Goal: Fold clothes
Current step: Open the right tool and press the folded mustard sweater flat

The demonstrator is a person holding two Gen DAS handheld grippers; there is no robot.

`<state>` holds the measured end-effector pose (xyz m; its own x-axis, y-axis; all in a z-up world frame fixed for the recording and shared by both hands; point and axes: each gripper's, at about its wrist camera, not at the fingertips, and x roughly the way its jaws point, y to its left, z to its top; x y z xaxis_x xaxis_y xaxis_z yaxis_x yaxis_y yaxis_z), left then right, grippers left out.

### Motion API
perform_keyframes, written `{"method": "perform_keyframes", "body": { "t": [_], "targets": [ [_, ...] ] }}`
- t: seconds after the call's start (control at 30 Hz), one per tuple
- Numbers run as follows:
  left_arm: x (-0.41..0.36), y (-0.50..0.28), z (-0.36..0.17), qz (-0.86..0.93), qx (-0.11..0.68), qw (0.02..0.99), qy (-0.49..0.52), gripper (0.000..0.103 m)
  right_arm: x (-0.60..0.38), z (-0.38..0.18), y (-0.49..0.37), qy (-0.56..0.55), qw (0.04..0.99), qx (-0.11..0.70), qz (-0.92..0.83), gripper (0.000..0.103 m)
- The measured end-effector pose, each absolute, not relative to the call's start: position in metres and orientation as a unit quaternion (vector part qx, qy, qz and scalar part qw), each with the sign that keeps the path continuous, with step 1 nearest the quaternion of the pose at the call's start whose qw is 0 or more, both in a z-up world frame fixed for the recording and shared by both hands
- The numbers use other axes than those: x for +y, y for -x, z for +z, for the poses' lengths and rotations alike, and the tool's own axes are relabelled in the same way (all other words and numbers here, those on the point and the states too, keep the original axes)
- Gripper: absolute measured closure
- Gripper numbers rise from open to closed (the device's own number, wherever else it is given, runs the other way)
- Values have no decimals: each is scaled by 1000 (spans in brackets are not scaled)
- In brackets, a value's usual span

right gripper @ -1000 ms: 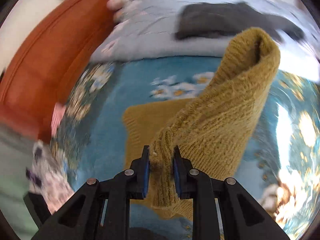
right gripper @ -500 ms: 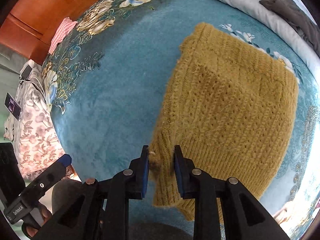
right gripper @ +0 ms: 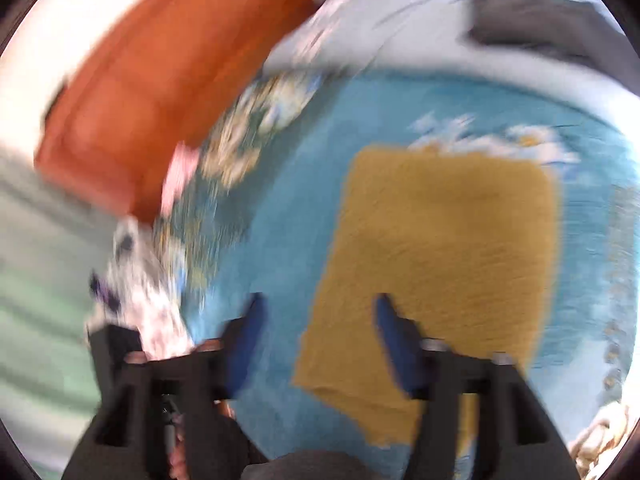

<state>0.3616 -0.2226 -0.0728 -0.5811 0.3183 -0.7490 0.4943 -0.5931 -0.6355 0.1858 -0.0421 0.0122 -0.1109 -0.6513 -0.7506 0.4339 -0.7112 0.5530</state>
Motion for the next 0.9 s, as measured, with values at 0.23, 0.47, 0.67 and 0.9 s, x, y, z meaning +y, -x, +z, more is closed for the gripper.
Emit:
{"method": "perform_keyframes", "body": {
  "t": [0.23,0.47,0.67,0.9],
  "targets": [
    [-206,-323,-99,-757,406,64,-508,37,88,-54,-190,-611,261,-191,-723,9],
    [-198,-329,-102,-776,344,108,-517,35,116,-103,-208,-620,267,-274,-685,8],
    [-195,-337,-104,-781,334,131,-510,30,99,-119,-205,-619,327,-295,-651,1],
    [-200,-346,-109,-776,356,133,-504,29,100,-124,-198,-599,331,-298,-665,2]
  ]
}}
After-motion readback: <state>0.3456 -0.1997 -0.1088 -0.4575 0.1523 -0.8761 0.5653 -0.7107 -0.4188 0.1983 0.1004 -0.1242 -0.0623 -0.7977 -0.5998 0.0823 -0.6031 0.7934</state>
